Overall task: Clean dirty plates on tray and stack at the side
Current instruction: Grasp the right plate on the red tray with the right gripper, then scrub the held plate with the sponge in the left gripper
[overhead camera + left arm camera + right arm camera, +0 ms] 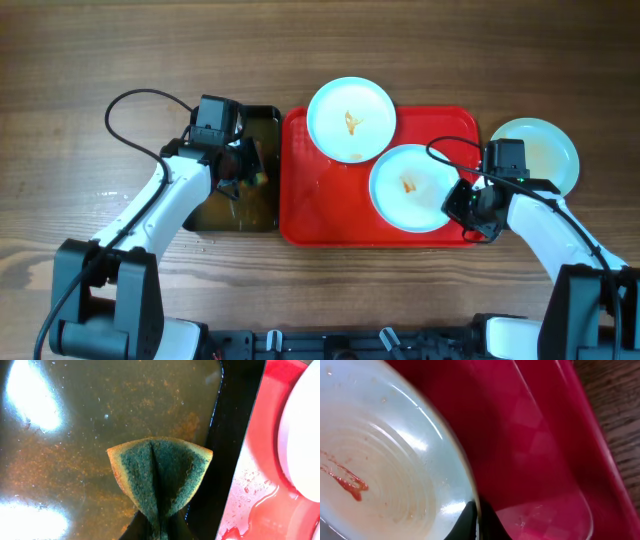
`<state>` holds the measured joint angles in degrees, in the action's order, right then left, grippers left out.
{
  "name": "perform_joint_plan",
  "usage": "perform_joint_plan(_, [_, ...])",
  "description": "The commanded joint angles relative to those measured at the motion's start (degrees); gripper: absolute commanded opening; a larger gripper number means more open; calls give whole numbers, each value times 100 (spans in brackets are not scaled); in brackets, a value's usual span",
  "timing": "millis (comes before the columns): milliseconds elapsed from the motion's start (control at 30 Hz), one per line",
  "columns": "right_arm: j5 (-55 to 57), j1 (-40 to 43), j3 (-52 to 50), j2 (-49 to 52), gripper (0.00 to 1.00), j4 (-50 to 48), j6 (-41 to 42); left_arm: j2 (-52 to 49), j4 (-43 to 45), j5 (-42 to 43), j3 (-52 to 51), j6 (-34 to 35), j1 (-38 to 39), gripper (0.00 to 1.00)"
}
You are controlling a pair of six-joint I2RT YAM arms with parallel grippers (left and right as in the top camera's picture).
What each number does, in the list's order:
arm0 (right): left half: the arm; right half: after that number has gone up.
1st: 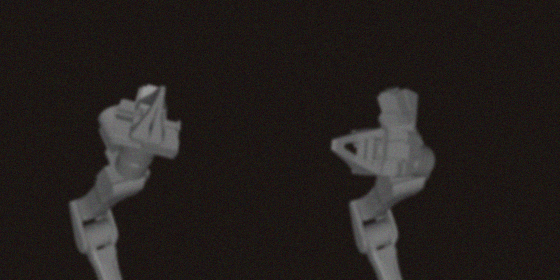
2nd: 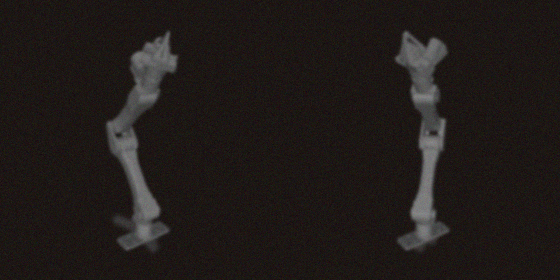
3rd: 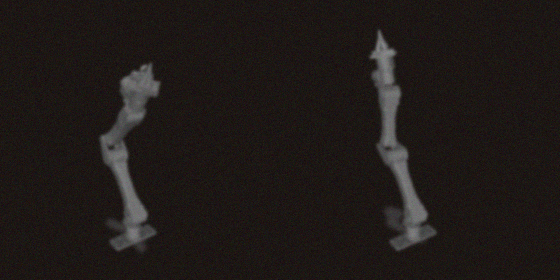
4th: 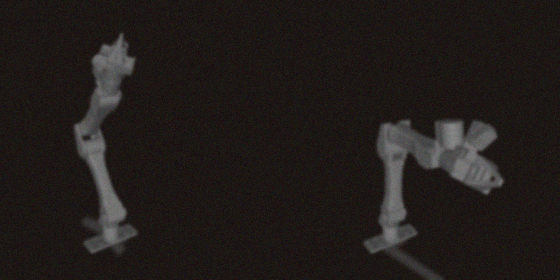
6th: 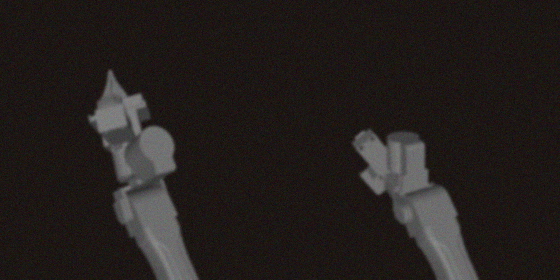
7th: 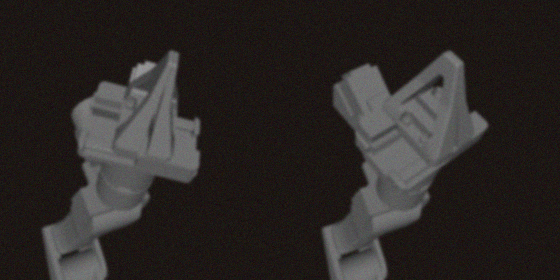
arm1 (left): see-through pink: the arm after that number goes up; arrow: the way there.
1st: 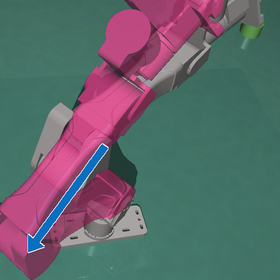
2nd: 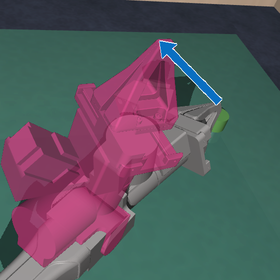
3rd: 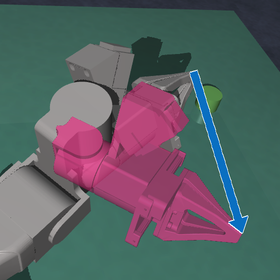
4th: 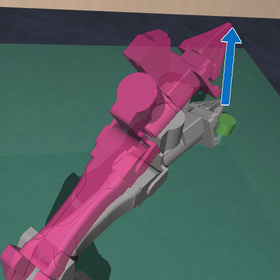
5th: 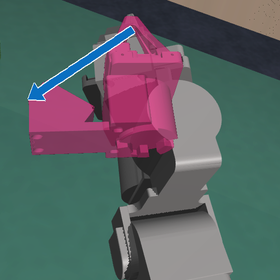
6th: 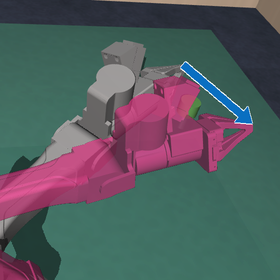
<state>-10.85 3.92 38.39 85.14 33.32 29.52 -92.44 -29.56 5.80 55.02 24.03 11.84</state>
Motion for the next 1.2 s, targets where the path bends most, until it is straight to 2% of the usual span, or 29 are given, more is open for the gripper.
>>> perform_joint_plan(0, [-275,-28,-118,122,4,146,-450,-37,13,-28,7,-114,-22,4])
perform_joint_plan(167, [-568,-216,-116,-404,4,323,-857,-37,20,70,7,-116,7,4])
perform_joint_plan(333, [-538,-994,-111,-1132,4,-81,-1045,-37,125,828,7,-118,24,4])
perform_joint_plan(467, [-280,-1725,-114,-927,4,-315,-935,-37,282,1530,7,-133,348,4])
perform_joint_plan(567, [11,-2109,-114,-603,4,-380,-595,-37,431,1582,7,-85,944,4])
perform_joint_plan(800, [55,-2208,-114,-286,4,-675,-404,-428,754,1523,7,1279,2138,4])
perform_joint_plan(1033, [55,-2208,-114,-286,4,-673,-404,-1202,1685,1801,7,2326,3036,4])
perform_joint_plan(1100, [55,-2208,-114,-286,4,-669,-404,-1300,1694,1718,7,2339,3108,4])
perform_joint_plan(1167, [52,-2208,-114,-286,4,-669,-404,-1300,1484,1226,7,2339,3071,4])
